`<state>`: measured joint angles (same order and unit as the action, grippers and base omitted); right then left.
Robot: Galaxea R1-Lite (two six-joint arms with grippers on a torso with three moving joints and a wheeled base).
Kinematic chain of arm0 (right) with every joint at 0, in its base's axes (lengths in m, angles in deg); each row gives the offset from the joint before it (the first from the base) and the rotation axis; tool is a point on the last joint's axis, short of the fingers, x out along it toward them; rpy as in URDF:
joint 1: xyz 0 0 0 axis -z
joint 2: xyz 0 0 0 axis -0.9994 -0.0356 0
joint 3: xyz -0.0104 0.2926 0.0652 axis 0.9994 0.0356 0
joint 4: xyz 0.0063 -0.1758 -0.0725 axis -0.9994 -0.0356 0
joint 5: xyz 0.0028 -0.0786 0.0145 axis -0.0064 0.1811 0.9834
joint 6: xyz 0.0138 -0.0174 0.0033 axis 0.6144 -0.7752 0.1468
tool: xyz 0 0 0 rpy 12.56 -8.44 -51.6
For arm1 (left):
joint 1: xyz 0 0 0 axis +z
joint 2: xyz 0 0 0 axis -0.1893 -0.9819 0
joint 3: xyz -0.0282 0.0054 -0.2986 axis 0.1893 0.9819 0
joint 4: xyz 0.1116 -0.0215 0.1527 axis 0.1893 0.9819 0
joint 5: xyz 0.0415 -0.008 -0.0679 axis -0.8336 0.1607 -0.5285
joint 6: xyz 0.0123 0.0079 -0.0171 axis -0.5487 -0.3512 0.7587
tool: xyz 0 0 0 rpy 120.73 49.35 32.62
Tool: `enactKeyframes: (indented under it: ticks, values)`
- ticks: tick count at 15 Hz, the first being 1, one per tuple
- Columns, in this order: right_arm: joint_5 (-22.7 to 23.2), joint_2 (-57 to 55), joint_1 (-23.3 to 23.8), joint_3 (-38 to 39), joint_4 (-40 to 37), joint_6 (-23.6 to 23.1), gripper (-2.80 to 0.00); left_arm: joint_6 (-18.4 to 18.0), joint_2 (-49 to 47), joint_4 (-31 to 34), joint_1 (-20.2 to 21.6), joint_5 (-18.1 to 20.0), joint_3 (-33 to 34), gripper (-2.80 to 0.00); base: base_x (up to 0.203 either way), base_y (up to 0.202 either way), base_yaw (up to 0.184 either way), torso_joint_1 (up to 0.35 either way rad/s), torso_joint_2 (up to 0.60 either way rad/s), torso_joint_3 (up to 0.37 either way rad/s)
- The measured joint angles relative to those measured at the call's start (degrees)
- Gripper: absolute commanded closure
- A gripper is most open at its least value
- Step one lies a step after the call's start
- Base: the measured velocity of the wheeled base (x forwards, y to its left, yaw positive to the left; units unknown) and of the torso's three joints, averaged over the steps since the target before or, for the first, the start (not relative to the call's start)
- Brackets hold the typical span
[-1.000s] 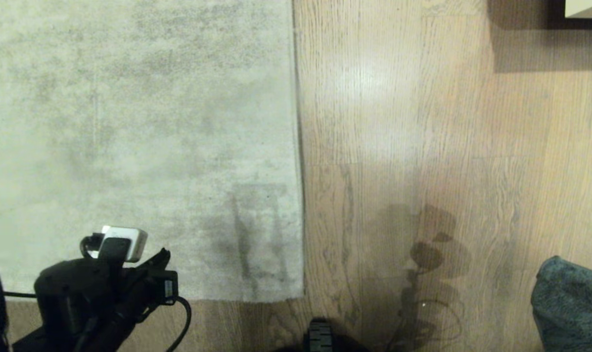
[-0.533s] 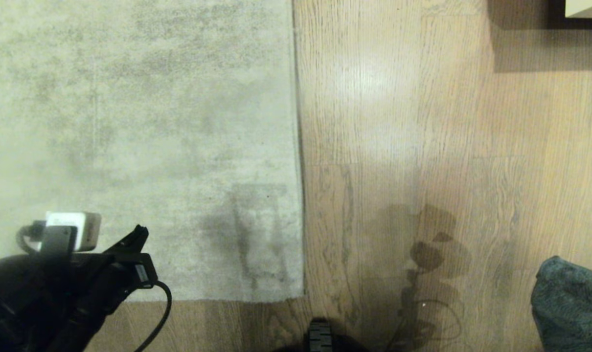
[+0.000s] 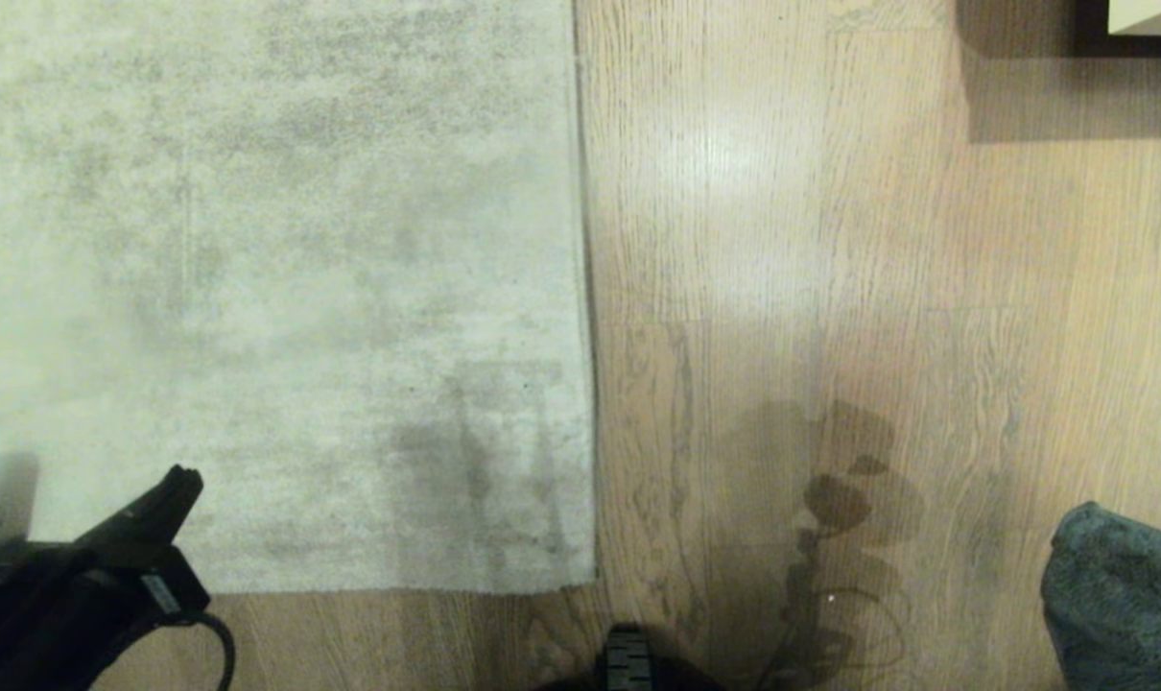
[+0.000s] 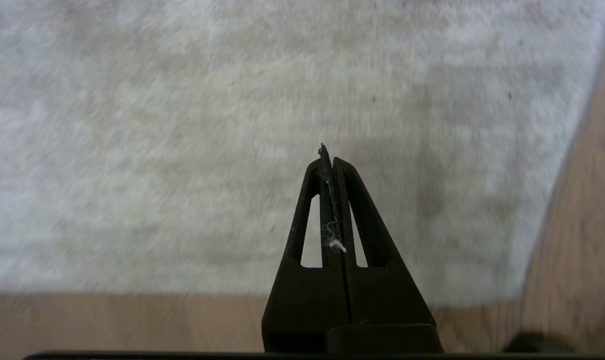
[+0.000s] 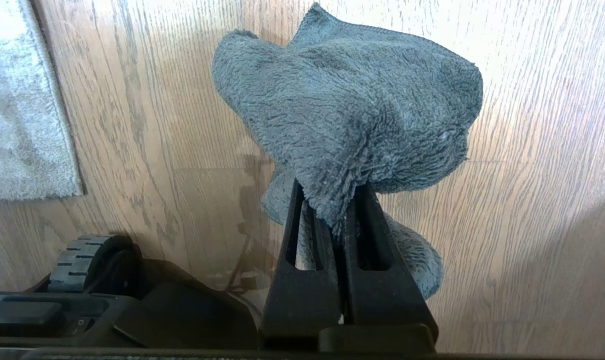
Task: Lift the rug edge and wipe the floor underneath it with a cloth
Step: Put down the rag
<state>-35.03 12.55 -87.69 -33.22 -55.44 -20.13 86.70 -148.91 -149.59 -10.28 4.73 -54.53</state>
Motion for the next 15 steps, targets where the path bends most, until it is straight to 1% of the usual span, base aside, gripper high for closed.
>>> enactKeyframes:
  ticks: [2,5,7,8,9,10,13,15]
  values:
    - [-0.02,0.0,0.0,0.0,-0.02,-0.04,0.0,0.02,10.52,10.81,-0.26,0.38,0.0,0.0,0.0,0.0,0.0,0.0,0.0,0.0]
    - [-0.02,0.0,0.0,0.0,-0.02,-0.02,0.0,0.04,28.5,30.54,-0.69,2.37,-0.98,0.0,0.0,0.0,0.0,0.0,0.0,0.0]
    - [-0.02,0.0,0.0,0.0,-0.02,0.02,0.0,-0.05,38.79,44.63,-0.8,4.74,-2.14,0.0,0.0,0.0,0.0,0.0,0.0,0.0]
    - [-0.02,0.0,0.0,0.0,0.0,0.03,0.0,-0.08,42.14,50.72,-0.85,6.82,-2.41,0.0,0.0,0.0,0.0,0.0,0.0,0.0]
    - [-0.02,0.0,0.0,0.0,-0.02,0.02,0.0,-0.03,44.14,55.35,-0.85,9.39,-2.26,0.0,0.0,0.0,0.0,0.0,0.0,0.0]
    - [-0.02,0.0,0.0,0.0,0.0,0.03,0.0,0.14,45.6,58.25,-0.85,12.06,-1.93,0.0,0.0,0.0,0.0,0.0,0.0,0.0]
    - [-0.02,0.0,0.0,0.0,-0.02,0.04,0.0,0.32,47.59,61.18,-0.89,20.67,-0.62,0.0,0.0,0.0,0.0,0.0,0.0,0.0]
    - [-0.02,0.0,0.0,0.0,-0.02,0.02,0.0,0.41,48.04,61.58,-0.89,21.36,-0.14,0.0,0.0,0.0,0.0,0.0,0.0,0.0]
